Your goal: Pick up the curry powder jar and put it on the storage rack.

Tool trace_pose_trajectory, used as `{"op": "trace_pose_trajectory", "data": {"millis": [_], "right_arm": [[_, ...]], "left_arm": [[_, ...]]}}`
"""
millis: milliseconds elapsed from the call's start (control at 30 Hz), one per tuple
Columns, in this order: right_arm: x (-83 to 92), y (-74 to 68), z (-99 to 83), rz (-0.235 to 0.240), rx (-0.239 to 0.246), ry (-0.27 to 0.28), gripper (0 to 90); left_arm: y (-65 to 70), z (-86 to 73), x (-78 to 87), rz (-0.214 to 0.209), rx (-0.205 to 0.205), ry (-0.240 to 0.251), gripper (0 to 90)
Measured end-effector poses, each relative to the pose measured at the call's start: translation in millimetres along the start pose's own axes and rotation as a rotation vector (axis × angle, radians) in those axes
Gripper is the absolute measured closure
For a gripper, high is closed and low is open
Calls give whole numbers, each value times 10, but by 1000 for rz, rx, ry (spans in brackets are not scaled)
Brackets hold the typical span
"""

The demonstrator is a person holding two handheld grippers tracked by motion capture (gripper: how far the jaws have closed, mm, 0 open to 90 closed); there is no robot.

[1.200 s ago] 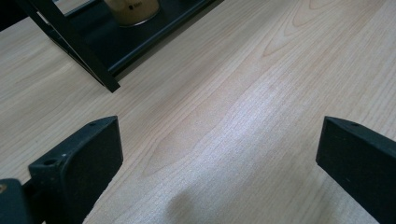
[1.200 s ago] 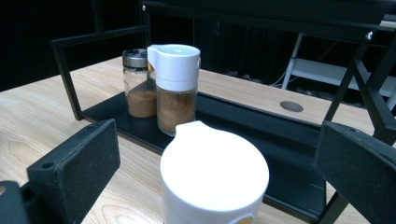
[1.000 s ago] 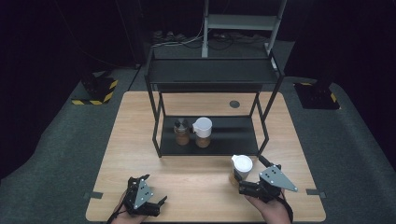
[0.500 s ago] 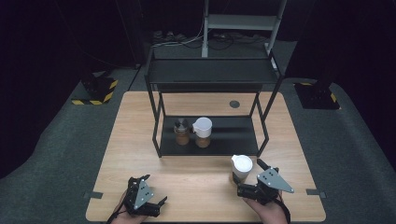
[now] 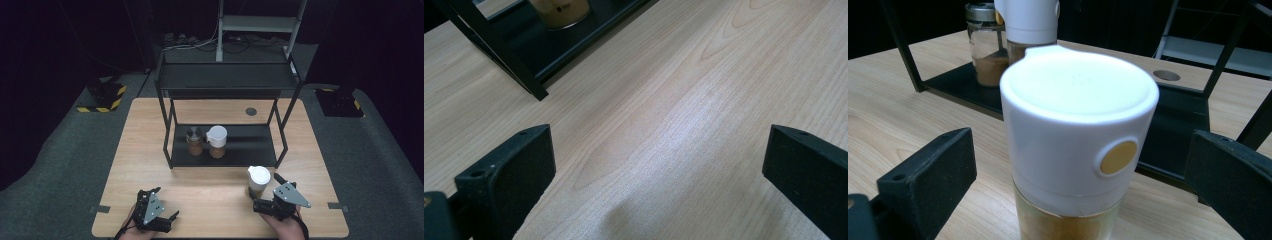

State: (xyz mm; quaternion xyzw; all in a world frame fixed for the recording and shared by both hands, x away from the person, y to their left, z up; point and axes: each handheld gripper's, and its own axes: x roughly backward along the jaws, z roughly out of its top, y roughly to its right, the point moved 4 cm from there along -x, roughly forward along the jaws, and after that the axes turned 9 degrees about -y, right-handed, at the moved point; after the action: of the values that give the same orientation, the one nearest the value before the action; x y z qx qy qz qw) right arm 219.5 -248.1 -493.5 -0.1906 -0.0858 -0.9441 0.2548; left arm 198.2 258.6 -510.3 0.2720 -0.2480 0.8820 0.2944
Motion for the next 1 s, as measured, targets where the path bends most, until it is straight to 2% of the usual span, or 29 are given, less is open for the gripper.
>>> {"op": "trace_pose_trajectory", "data": {"millis": [233,467,567,633,1000], "right_arm": [[-71,52,-68,5,-26,-23,3],[-106,143,-122,51,-46,-27,46],[-107,148,-141,52,-47,-18,83],[-113,164,-167,67,-48,-6,145],[-141,157,-187,86,-13,22,294]], "left_arm": [[0,1,-1,0,0,0,10],[-1,1,-1,0,-1,0,10],[1,1,-1,0,-2,-1,10],[1,3,-1,1,-5,-1,10],[1,3,-1,1,-6,-2,10]]}}
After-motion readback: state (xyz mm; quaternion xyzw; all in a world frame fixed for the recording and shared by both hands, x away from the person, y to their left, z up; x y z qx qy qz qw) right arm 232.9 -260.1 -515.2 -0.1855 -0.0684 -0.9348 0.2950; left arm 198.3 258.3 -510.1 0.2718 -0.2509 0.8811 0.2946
